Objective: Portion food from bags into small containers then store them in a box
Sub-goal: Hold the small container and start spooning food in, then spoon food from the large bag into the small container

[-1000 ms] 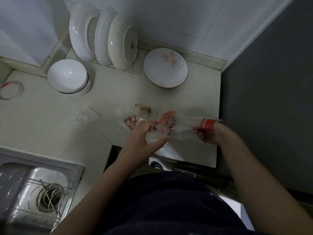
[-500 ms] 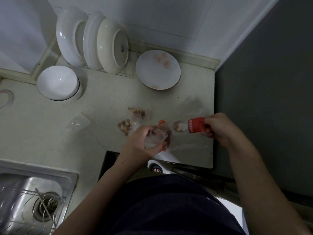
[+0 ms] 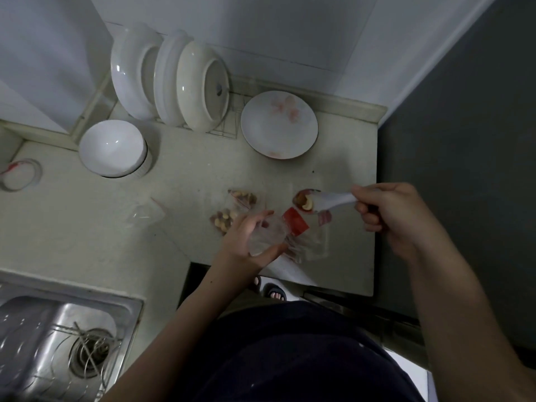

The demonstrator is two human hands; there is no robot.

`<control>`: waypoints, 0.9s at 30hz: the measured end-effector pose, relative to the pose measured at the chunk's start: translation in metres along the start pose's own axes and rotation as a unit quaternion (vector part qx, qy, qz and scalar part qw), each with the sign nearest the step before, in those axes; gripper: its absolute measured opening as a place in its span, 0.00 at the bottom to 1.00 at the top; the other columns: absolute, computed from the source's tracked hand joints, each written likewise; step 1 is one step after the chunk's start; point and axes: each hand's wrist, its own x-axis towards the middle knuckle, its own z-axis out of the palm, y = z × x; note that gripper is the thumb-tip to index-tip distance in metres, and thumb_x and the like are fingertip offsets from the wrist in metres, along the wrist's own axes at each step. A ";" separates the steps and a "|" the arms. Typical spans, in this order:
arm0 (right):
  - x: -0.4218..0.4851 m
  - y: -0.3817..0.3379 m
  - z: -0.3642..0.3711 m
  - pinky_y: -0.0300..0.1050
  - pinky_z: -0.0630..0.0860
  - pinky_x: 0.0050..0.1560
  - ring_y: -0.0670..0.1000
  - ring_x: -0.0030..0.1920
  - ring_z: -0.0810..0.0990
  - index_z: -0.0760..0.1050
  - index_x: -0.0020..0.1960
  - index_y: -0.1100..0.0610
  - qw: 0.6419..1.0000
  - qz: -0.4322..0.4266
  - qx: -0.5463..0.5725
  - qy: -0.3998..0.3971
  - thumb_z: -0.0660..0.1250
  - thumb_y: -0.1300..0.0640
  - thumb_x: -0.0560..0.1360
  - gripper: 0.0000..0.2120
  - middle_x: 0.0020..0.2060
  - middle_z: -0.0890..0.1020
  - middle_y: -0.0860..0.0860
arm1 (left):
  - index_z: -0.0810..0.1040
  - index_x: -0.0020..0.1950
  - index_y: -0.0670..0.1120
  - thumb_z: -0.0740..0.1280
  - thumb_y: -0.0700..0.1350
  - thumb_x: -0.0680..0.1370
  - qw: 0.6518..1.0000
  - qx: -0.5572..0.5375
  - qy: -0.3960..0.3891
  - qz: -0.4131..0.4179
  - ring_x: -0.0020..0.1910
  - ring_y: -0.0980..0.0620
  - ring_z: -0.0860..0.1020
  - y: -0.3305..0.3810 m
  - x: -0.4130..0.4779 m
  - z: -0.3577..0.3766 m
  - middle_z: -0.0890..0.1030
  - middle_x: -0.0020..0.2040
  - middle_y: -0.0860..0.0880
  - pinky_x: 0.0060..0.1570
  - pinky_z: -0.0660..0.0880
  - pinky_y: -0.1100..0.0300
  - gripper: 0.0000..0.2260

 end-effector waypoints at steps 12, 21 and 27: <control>-0.037 -0.008 0.029 0.38 0.61 0.25 0.48 0.23 0.64 0.76 0.39 0.72 0.979 -0.123 -0.152 -0.054 0.65 0.61 0.76 0.14 0.23 0.71 0.53 | 0.73 0.65 0.56 0.72 0.58 0.70 0.997 -0.048 0.041 0.041 0.58 0.61 0.73 0.003 0.001 0.000 0.73 0.58 0.55 0.51 0.73 0.72 0.25; -0.053 -0.014 0.040 0.25 0.73 0.41 0.34 0.41 0.81 0.84 0.51 0.51 0.898 -0.285 -0.329 -0.064 0.69 0.58 0.75 0.08 0.38 0.83 0.37 | 0.71 0.59 0.66 0.72 0.61 0.69 0.994 -0.095 0.050 0.022 0.57 0.63 0.75 0.012 -0.001 -0.002 0.74 0.58 0.57 0.49 0.76 0.71 0.21; -0.051 -0.026 0.021 0.28 0.68 0.29 0.38 0.27 0.76 0.81 0.40 0.47 0.906 -0.284 -0.313 0.011 0.67 0.57 0.76 0.09 0.25 0.78 0.36 | 0.73 0.60 0.58 0.74 0.55 0.70 0.984 -0.167 0.041 -0.053 0.52 0.65 0.78 0.008 -0.005 -0.003 0.78 0.51 0.64 0.45 0.74 0.74 0.21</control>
